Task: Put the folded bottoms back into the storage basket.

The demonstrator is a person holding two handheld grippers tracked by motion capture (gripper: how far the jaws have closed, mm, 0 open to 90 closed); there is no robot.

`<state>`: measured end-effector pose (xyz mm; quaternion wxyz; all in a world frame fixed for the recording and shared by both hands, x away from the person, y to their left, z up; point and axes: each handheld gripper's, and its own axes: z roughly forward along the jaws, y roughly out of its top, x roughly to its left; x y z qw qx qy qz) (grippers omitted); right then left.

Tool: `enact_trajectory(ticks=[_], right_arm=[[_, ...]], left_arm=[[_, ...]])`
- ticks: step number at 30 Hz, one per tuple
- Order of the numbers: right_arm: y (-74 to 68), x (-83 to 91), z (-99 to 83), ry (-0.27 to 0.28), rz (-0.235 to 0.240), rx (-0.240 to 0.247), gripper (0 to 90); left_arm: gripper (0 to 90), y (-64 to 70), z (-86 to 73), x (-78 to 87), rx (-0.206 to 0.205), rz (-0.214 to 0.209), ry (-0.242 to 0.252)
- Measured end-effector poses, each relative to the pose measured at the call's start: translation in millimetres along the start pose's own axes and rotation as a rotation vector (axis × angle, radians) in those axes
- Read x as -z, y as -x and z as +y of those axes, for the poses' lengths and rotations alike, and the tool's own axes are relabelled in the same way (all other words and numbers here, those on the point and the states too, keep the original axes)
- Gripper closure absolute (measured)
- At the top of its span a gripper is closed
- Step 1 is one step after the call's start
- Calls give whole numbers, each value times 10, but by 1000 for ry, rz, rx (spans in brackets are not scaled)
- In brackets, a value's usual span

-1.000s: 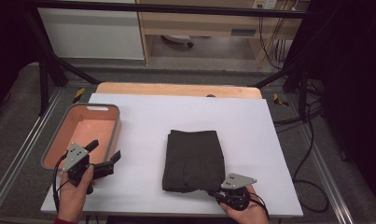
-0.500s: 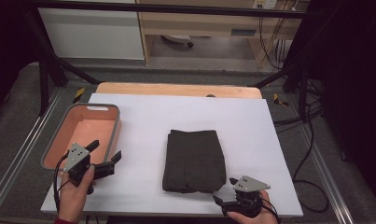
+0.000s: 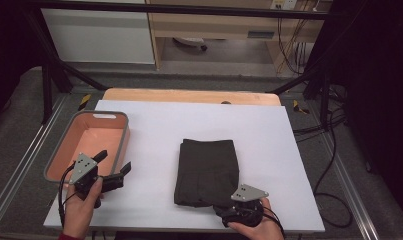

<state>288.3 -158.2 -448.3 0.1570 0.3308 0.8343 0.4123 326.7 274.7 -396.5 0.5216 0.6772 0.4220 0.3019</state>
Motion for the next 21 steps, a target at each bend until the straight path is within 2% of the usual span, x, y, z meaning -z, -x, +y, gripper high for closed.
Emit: enact_trajectory(ticks=[5,6,7,12,16,21], right_arm=[[9,-90,2,-13,-33,2,290],[13,-88,9,-15,-44,16,371],[13,-88,9,-15,-44,16,371],[61,-47,15,11,-1,-2,591],[94,-8,10,29,29,-23,651],[91,87,-10,47,44,-32,662]], left_arm=[[67,13,1,-3,-5,-2,-1],[67,17,1,-4,-4,-3,-1],[67,21,1,-7,-5,-4,-1],[67,48,3,-12,-15,-12,-4],[67,80,3,-6,-18,-24,-6],[67,174,18,11,-25,-41,-3]])
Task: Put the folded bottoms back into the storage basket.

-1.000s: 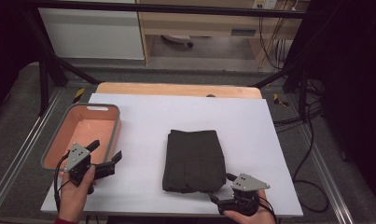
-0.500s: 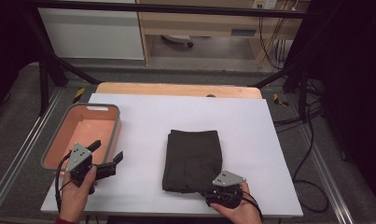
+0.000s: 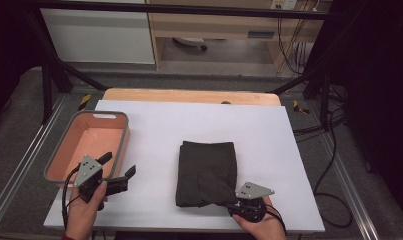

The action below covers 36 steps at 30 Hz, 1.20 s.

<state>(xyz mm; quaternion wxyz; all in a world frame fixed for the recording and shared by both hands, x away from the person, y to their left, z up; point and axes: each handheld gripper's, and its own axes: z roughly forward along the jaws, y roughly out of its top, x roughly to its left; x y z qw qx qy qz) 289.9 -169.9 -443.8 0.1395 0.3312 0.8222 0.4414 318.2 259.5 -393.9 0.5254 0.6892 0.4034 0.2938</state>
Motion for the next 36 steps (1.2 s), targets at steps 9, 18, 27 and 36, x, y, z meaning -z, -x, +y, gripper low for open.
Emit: enact_trajectory(ticks=[9,18,27,36], right_arm=[[-5,-1,-24,-9,12,13,657],[-21,2,-25,-16,2,25,652],[-22,-2,-29,-21,4,23,646],[-18,-11,-42,-25,10,44,626]], left_arm=[[64,248,27,-187,-23,-50,-19],[63,438,116,-636,-73,-76,-53],[65,572,241,-1122,-84,-93,-76],[66,689,296,-1427,-81,-122,-103]])
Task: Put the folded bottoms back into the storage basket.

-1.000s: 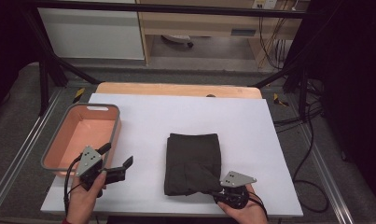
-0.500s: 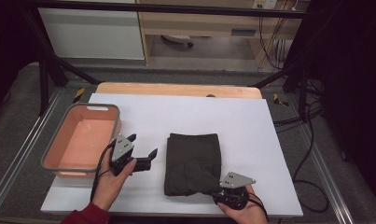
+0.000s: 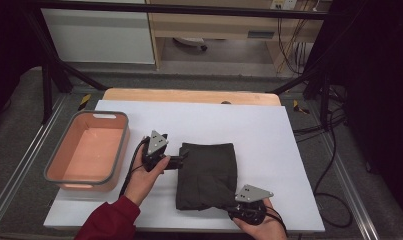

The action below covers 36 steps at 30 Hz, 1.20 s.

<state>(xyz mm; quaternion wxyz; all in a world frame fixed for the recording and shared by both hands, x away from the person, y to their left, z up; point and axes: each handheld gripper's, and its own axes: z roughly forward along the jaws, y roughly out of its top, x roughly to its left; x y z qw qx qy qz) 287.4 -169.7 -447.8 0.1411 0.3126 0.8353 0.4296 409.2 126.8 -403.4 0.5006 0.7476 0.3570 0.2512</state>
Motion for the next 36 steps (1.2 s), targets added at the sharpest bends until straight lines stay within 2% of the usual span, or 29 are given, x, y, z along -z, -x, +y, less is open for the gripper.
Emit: enact_trajectory(ticks=[2,8,10,16,24,26,30,36], right_arm=[[1,-1,0,0,0,0,625],[-4,-13,-5,0,-1,2,620],[-5,-14,-8,1,-2,3,618],[-4,-16,-15,2,0,1,616],[-10,-21,-19,4,-3,1,615],[-9,-21,-20,5,-3,1,614],[-7,-21,-21,5,-2,0,614],[-9,-20,-24,4,-1,-2,612]], left_arm=[[58,-30,-14,-48,-2,15,-9],[63,-166,-70,-162,50,49,-25],[66,-201,-80,-184,65,50,-23],[68,-252,-112,-267,63,39,-43],[68,-235,-135,-338,46,26,-40],[68,-247,-123,-336,63,31,-20],[68,-259,-109,-372,71,27,-30],[66,-163,-115,-414,58,16,-49]])
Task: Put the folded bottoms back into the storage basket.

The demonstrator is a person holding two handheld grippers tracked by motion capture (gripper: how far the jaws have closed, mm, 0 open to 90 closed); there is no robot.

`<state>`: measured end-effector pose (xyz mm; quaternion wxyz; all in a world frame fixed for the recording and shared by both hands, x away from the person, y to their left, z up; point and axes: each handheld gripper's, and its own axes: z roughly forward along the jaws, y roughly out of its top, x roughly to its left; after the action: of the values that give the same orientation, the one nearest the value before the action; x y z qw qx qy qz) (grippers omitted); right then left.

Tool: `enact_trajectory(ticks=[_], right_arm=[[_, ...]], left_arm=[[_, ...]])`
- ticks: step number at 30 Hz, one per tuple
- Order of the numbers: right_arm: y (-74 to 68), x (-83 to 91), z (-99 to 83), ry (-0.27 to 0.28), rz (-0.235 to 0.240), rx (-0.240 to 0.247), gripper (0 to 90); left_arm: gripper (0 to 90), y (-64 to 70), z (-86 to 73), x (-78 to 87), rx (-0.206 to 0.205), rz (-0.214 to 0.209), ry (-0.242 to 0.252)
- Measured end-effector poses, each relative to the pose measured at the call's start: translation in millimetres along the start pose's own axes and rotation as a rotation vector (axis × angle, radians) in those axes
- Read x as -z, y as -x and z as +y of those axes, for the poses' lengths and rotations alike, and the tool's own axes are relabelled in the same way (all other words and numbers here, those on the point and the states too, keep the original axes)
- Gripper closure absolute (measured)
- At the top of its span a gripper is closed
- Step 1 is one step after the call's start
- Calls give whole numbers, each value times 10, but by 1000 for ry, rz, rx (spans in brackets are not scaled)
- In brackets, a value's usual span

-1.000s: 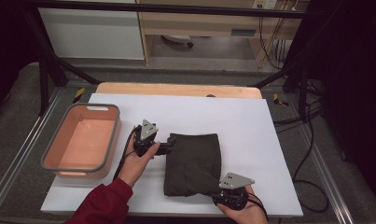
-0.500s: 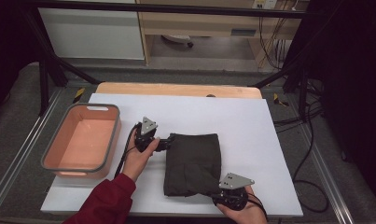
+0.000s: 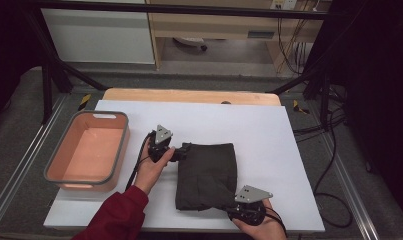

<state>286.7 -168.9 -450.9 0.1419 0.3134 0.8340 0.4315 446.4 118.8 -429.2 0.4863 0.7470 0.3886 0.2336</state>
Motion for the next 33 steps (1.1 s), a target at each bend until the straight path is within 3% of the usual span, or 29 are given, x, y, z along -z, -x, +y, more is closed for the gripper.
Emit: enact_trajectory(ticks=[6,21,33], right_arm=[[2,-1,0,0,2,1,611],[9,-2,3,0,6,6,608],[9,-2,4,-2,6,8,607]], left_arm=[[71,63,-8,-35,-36,14,-16],[67,139,-95,-183,-32,-20,-99],[54,112,-128,-227,-14,-29,-117]])
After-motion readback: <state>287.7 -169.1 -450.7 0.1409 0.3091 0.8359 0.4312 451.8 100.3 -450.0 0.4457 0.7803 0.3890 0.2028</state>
